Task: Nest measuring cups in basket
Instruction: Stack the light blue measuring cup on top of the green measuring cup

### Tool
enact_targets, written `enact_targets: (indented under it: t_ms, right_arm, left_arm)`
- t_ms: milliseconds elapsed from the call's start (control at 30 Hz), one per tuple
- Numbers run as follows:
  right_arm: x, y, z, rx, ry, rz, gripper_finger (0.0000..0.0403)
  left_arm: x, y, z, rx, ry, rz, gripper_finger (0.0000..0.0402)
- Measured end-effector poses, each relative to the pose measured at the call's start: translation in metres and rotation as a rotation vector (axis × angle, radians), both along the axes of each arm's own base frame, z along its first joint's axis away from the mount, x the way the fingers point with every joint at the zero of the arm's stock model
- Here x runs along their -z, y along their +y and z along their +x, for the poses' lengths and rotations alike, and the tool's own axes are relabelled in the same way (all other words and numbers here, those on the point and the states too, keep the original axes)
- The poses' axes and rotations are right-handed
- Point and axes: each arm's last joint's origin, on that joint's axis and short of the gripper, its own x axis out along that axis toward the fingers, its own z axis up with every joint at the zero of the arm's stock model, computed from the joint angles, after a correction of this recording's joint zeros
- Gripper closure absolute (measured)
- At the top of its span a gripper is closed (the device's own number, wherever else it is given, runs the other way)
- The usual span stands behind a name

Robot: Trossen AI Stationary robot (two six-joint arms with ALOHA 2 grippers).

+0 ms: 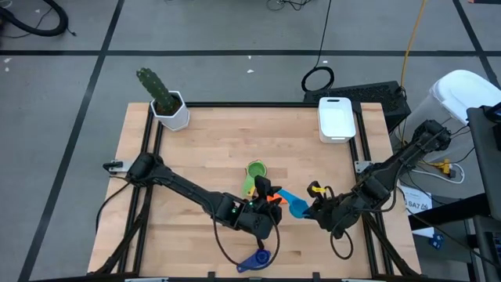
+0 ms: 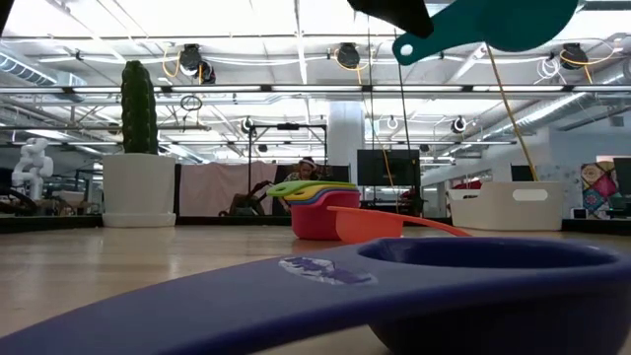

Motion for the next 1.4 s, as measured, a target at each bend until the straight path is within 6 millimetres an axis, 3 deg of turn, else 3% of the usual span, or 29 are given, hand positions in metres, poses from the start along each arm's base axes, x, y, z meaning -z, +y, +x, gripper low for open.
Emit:
enact_targets:
  t_ms: [500, 600, 767, 933, 1400]
  right_arm:
    - [-0.005, 0.002, 0.005, -0.023, -0.069, 0.022, 0.0385]
    - [-0.006, 0.002, 0.005, -0.023, -0.072, 0.024, 0.0385]
    - [-0.005, 0.002, 0.005, -0.025, -0.066, 0.023, 0.0385]
    - [-0.005, 0.002, 0.005, -0.025, -0.068, 0.024, 0.0383]
    - [-0.008, -0.002, 0.006, 0.037, -0.128, -0.057, 0.0244]
  left_arm:
    - [0.001, 0.014, 0.005, -0.021, 0.011, -0.027, 0.0198]
    - [0.002, 0.014, 0.004, -0.025, 0.018, -0.037, 0.0242]
    - [0.006, 0.018, 0.004, -0.003, 0.048, -0.116, 0.0382]
    - [0.007, 0.018, 0.003, -0.016, 0.047, -0.139, 0.0394]
    - [0.014, 0.027, -0.008, -0.163, 0.109, -0.064, 0.0394]
